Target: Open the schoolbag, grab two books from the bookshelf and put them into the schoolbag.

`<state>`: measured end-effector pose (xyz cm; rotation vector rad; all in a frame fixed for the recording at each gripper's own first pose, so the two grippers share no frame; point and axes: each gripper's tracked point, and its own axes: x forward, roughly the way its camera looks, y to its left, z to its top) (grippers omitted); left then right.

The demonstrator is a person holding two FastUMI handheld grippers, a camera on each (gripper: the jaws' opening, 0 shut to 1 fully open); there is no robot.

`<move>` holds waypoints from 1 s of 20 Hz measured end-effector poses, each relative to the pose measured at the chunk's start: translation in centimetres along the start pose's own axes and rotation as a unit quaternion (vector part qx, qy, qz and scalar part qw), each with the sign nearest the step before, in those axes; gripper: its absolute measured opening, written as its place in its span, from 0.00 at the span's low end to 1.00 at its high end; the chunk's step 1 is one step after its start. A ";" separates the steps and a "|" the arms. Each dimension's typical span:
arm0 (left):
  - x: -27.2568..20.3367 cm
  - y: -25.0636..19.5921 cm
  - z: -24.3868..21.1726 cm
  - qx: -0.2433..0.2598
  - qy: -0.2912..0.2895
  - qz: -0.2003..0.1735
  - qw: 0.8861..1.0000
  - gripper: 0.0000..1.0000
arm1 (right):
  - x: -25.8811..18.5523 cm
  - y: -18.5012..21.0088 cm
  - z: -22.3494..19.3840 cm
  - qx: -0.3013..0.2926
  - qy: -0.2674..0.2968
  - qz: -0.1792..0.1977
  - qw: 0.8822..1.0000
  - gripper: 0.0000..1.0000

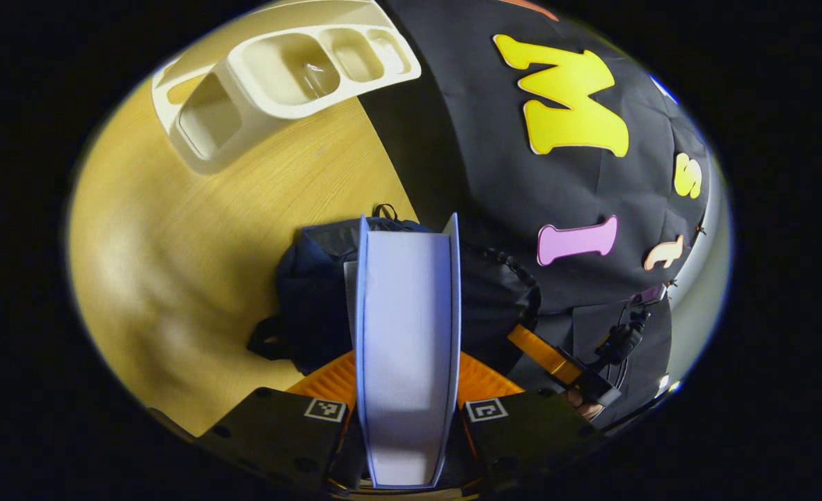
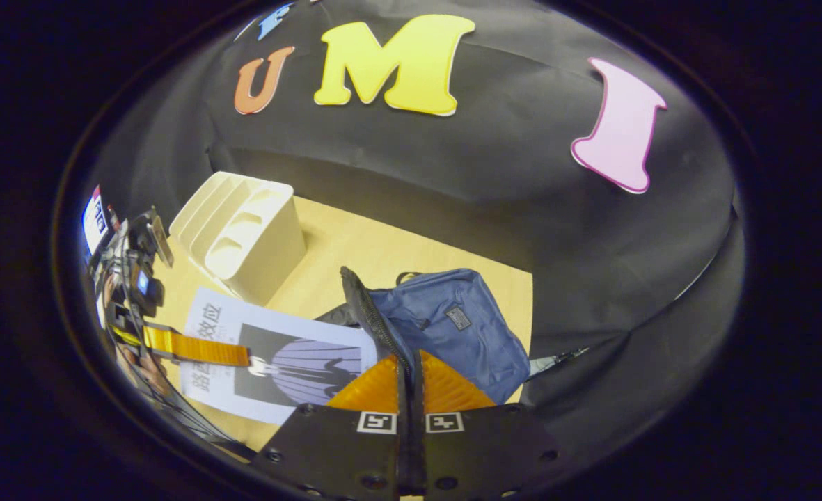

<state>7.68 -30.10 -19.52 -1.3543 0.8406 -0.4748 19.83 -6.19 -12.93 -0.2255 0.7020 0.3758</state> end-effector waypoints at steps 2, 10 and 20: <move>1.7 0.3 -0.1 -0.015 -0.019 -0.008 1.000 0.48 | 0.1 0.4 0.1 -0.010 -0.005 0.017 1.000 0.01; 8.4 1.3 -1.4 -0.046 -0.059 -0.042 0.996 0.48 | 0.2 3.0 -0.7 -0.037 -0.007 0.081 0.996 0.00; 15.4 0.6 -1.8 -0.046 -0.064 -0.107 0.991 0.48 | -0.1 8.5 -4.8 -0.114 0.010 0.137 0.984 0.01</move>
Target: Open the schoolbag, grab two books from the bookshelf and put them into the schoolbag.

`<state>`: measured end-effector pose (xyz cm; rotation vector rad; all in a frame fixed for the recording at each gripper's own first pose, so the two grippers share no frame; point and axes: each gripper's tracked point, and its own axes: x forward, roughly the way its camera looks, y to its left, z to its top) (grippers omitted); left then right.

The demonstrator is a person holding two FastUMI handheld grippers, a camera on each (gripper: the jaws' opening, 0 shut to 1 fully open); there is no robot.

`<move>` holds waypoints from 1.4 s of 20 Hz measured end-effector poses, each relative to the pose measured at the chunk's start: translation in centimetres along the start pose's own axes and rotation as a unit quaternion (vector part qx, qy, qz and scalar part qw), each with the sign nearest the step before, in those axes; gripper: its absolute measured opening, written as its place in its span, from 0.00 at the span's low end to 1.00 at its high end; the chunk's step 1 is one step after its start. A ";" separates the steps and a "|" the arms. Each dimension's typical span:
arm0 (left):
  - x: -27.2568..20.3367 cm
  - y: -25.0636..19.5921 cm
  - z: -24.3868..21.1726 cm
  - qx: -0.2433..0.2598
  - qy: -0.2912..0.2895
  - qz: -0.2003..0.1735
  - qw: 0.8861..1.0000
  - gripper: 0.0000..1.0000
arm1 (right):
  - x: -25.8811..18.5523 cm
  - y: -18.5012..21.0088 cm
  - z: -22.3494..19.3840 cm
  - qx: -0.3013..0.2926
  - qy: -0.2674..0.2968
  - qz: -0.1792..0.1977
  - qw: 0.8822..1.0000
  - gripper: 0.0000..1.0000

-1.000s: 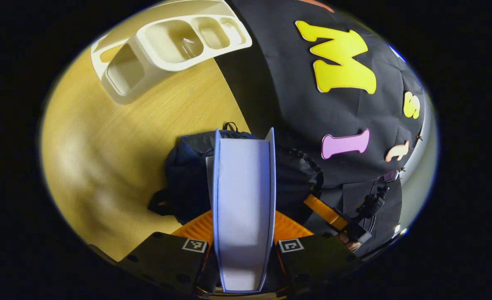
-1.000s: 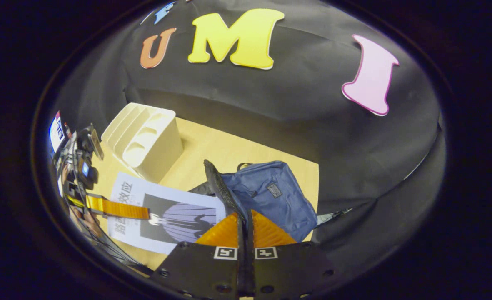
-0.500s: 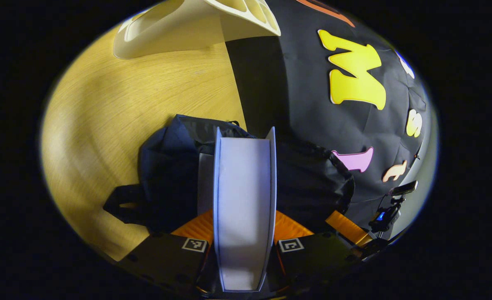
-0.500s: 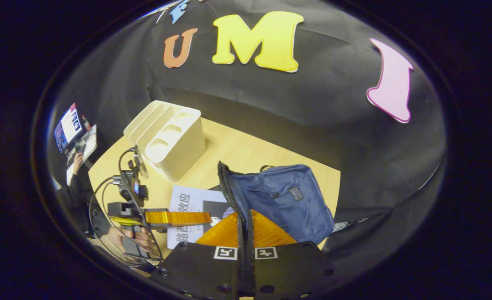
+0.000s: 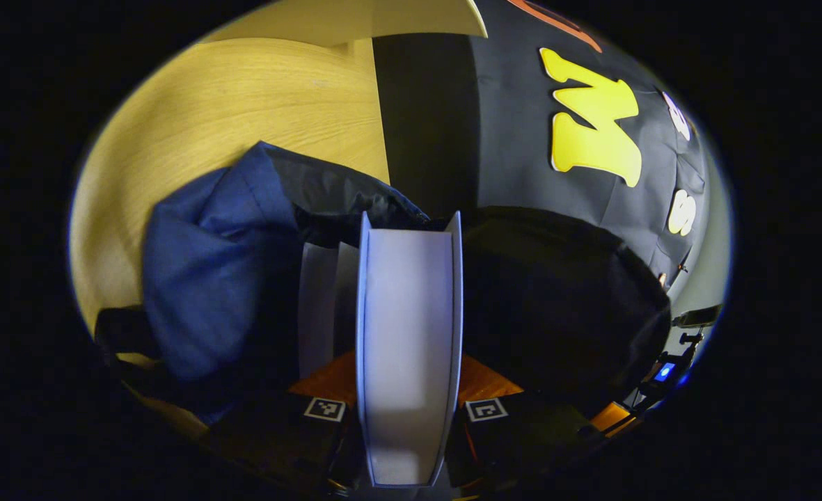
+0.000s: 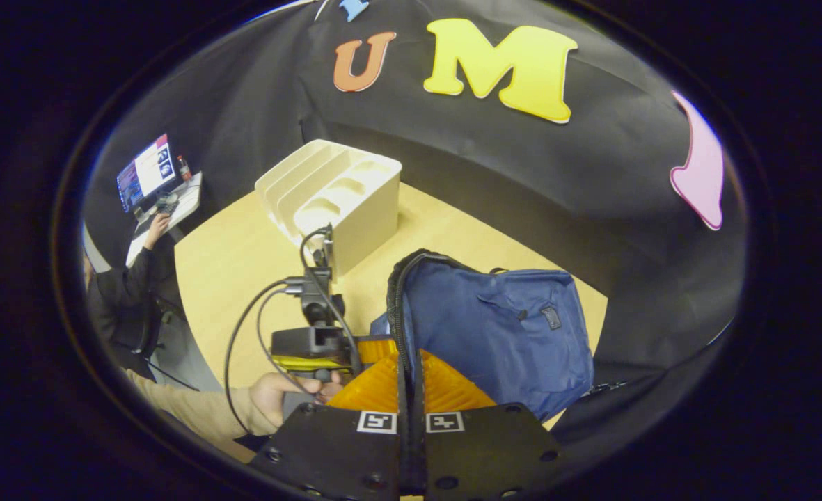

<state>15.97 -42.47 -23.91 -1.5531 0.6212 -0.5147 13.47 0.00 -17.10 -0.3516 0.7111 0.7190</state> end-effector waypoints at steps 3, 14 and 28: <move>1.9 0.2 0.4 -0.001 0.004 -0.013 1.000 0.48 | 0.0 0.6 -0.2 -0.013 0.000 0.003 1.000 0.00; 6.0 0.3 2.2 -0.015 -0.043 -0.028 0.999 0.48 | -0.6 1.0 0.1 0.015 -0.017 -0.001 1.000 0.01; -0.8 2.8 4.2 0.025 -0.042 0.097 0.994 0.75 | -0.8 -2.4 -0.2 0.070 -0.023 -0.038 0.997 0.01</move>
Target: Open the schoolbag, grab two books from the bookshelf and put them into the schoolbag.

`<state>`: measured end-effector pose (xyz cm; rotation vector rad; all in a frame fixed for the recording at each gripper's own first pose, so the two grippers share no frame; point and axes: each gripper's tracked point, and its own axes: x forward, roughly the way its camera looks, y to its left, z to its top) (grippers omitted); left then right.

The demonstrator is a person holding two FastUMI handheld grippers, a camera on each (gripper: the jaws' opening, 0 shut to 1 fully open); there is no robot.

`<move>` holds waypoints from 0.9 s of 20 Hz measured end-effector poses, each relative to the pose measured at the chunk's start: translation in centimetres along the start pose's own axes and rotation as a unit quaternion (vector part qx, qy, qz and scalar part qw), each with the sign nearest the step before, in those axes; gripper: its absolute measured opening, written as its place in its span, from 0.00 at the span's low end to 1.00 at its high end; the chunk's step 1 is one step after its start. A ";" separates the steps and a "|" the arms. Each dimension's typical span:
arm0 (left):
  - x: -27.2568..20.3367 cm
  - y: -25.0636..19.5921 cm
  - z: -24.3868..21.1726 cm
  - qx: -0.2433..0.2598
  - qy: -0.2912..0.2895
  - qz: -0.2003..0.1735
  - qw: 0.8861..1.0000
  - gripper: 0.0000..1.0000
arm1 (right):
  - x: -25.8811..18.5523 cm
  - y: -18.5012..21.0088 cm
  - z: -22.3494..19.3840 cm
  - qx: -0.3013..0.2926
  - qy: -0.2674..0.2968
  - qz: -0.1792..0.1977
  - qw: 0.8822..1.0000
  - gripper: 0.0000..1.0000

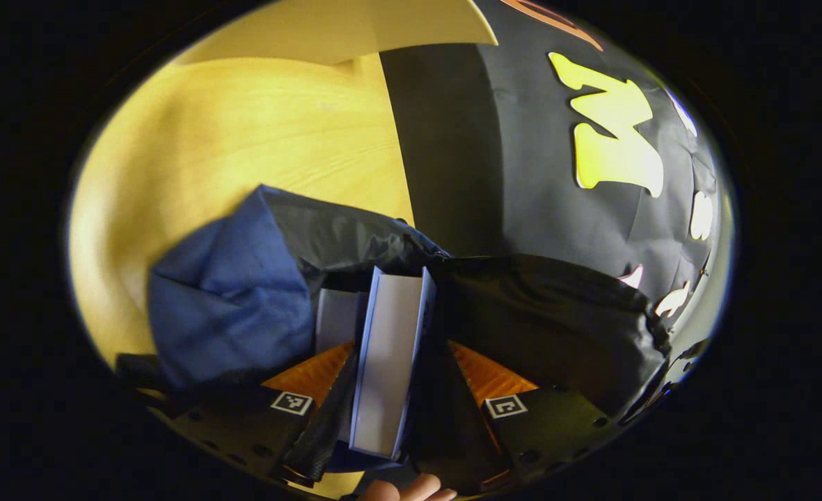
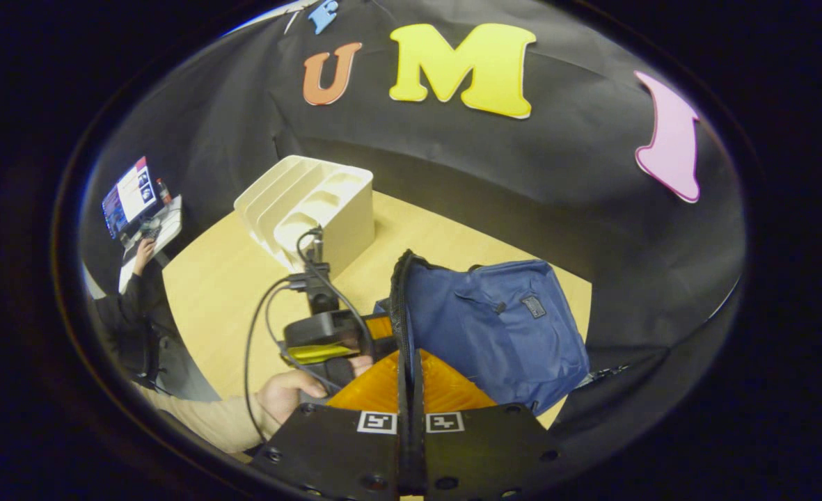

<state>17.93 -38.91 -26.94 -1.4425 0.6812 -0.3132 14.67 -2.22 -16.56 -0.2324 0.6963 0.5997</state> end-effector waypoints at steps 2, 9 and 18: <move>-2.1 0.0 0.6 0.007 0.007 0.001 1.000 0.76 | 0.1 -0.1 -0.4 0.003 0.002 -0.006 1.000 0.00; -10.1 -0.1 4.4 0.083 0.018 0.025 0.996 0.76 | 1.8 0.7 -1.0 0.037 0.011 -0.032 0.999 0.00; -22.0 2.3 11.4 0.281 0.045 0.111 0.952 0.75 | 4.9 4.4 -3.8 0.112 0.044 -0.070 0.990 0.01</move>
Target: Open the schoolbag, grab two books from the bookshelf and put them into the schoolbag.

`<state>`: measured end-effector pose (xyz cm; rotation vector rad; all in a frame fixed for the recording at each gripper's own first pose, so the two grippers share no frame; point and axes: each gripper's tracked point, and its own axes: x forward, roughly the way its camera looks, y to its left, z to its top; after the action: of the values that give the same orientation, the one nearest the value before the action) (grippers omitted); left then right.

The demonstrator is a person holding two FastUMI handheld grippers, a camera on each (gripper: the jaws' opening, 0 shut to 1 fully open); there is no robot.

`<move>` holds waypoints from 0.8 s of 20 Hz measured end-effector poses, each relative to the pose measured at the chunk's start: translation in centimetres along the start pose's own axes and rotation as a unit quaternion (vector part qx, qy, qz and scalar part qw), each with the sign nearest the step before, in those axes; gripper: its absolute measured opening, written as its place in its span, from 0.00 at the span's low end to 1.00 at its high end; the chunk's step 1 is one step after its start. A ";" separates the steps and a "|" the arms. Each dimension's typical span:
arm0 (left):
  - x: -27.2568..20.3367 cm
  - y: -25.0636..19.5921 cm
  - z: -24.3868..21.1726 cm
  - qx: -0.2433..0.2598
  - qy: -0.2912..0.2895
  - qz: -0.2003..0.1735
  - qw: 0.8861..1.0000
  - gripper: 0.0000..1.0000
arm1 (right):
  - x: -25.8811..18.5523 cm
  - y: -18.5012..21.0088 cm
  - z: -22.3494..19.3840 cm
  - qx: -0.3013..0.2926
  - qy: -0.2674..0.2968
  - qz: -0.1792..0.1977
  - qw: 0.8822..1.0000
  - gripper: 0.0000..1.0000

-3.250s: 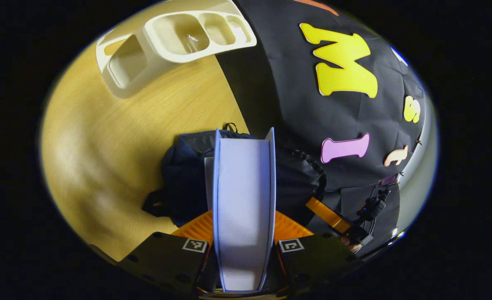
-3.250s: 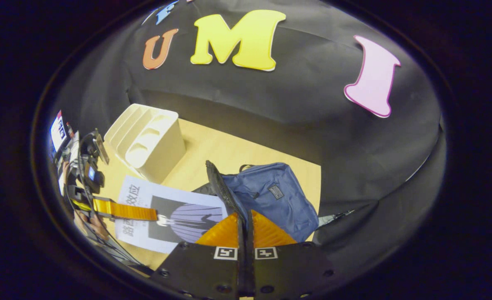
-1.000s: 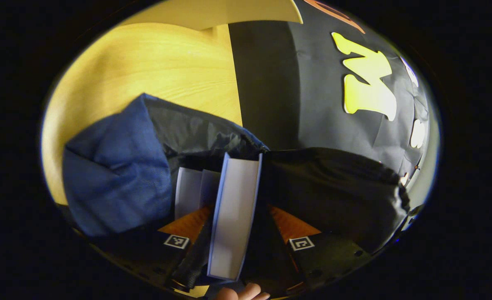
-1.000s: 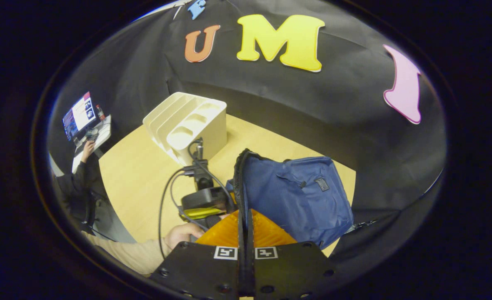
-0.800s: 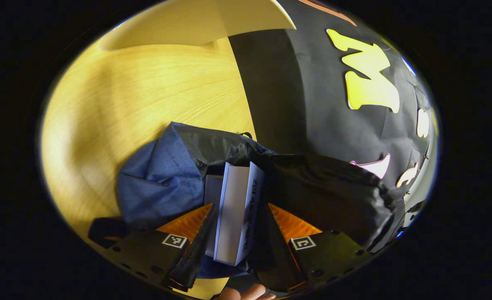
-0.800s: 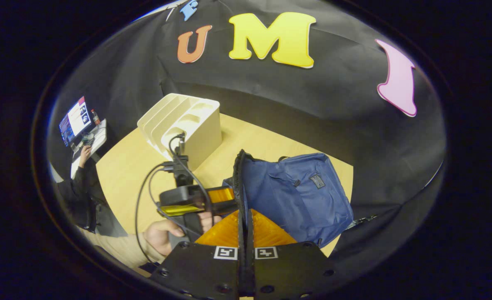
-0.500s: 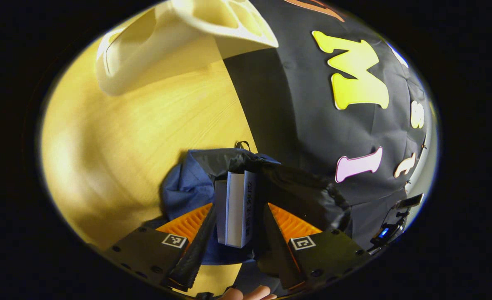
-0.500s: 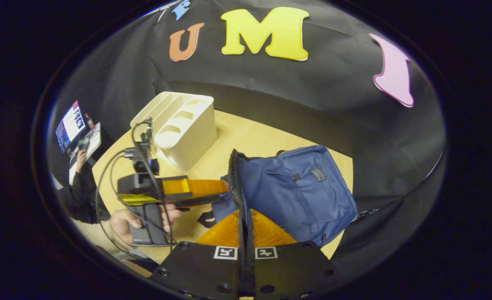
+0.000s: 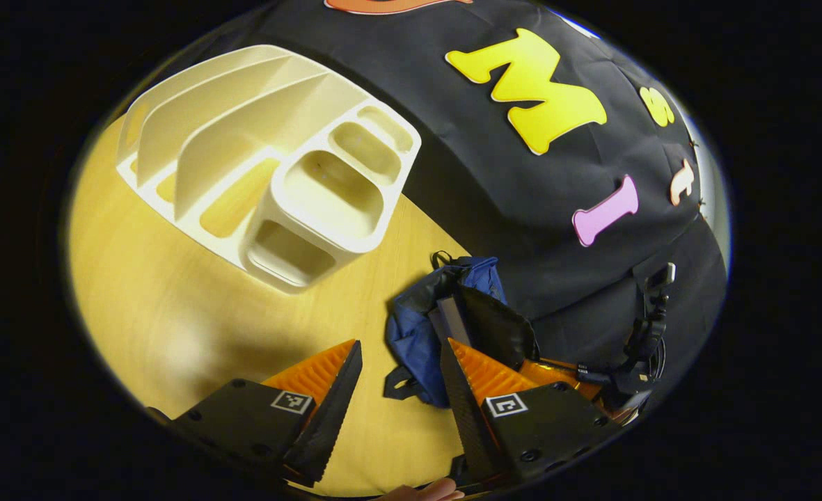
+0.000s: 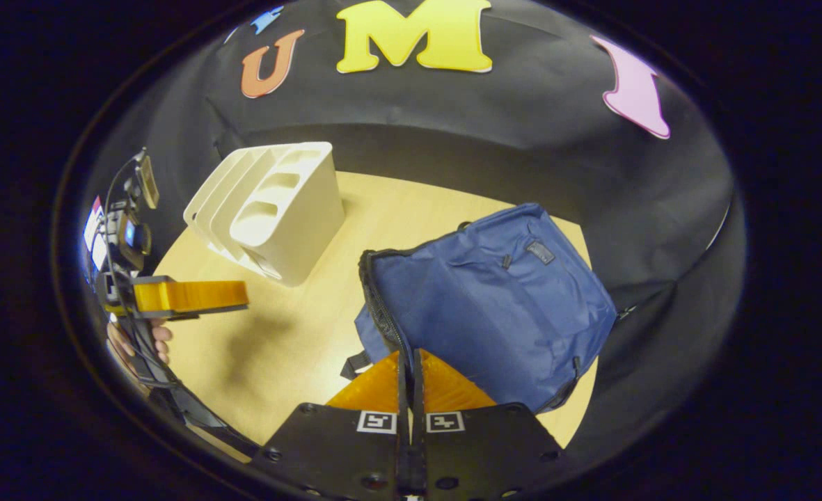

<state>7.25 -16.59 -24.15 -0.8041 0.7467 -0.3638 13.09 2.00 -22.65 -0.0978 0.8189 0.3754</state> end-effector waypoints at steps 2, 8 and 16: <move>-2.5 1.5 1.0 0.059 0.000 0.027 0.998 0.76 | 0.8 0.3 -0.5 0.026 -0.003 -0.004 1.000 0.01; -10.1 2.0 7.5 0.227 -0.059 0.080 0.969 0.76 | 1.2 0.6 -1.3 0.122 -0.025 -0.015 0.992 0.01; -19.1 -0.7 16.6 0.391 -0.190 0.157 0.887 0.75 | 0.6 0.5 -1.0 0.104 -0.038 -0.055 0.992 0.05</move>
<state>5.96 2.16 -7.18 0.0260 0.2930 -0.1747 12.52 2.43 -23.72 0.0642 0.7694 0.1871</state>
